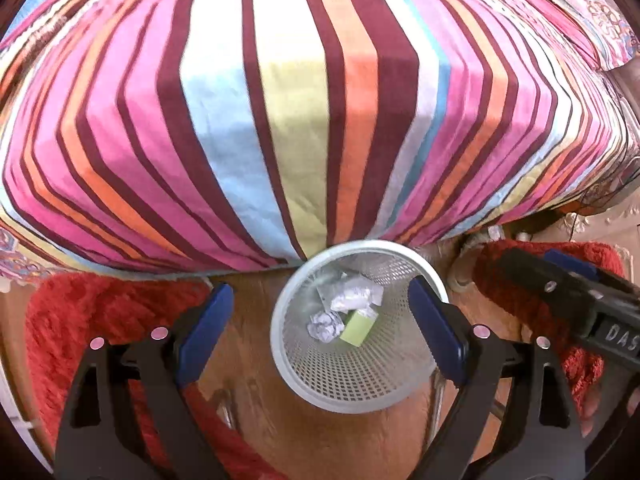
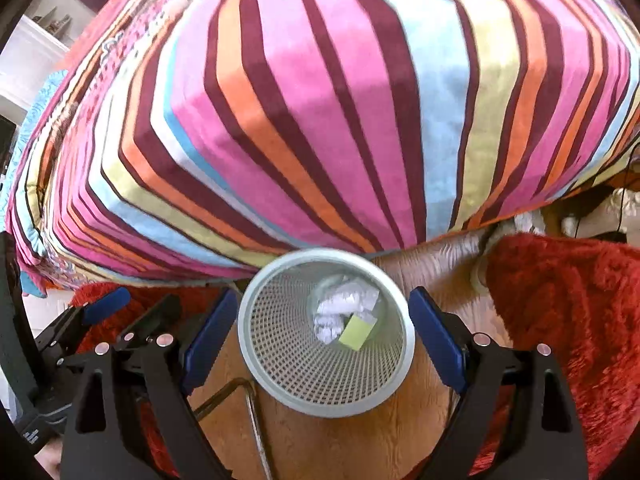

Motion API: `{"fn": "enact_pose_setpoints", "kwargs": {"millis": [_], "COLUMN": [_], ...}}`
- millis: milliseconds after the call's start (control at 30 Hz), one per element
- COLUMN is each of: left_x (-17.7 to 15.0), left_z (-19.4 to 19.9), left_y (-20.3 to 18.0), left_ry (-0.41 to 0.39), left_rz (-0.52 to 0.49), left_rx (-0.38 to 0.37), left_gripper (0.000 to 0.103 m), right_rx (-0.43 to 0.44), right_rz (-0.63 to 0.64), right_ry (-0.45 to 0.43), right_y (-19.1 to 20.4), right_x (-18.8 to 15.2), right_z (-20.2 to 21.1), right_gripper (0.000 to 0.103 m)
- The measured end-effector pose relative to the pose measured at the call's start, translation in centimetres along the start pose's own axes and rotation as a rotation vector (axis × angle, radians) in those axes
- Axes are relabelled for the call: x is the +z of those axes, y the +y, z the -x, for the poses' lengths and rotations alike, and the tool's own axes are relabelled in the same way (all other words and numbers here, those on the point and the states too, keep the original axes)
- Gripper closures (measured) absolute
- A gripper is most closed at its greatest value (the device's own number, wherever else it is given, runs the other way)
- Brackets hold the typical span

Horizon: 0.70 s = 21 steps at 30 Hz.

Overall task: Collect trash
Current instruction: 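Move both tools back toward the remaining trash on the bed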

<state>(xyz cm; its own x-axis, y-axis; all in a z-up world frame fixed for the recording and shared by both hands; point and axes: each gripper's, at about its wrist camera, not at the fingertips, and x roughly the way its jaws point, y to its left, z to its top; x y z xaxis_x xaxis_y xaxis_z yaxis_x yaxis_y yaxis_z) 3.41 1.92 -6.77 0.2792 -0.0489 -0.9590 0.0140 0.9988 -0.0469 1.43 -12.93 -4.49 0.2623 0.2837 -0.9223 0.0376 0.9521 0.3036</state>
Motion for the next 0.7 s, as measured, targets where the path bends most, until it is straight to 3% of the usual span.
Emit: {"fn": "enact_pose_setpoints", "kwargs": {"millis": [333,700], "left_x": [5.1,16.7], "left_z": [4.1,3.9], "left_y": [1.7,2.6], "left_ry": [-0.18,-0.293], "left_rz": [0.013,0.119], "left_rx": [0.063,0.061], "left_gripper": [0.016,0.016], "right_rx": [-0.018,-0.074], "right_rz": [0.016,0.047], "right_ry": [-0.241,-0.372], "right_y": [-0.6,-1.6], "right_x": [3.6,12.0], "right_z": [4.2,5.7], "right_gripper": [0.02,0.02]}}
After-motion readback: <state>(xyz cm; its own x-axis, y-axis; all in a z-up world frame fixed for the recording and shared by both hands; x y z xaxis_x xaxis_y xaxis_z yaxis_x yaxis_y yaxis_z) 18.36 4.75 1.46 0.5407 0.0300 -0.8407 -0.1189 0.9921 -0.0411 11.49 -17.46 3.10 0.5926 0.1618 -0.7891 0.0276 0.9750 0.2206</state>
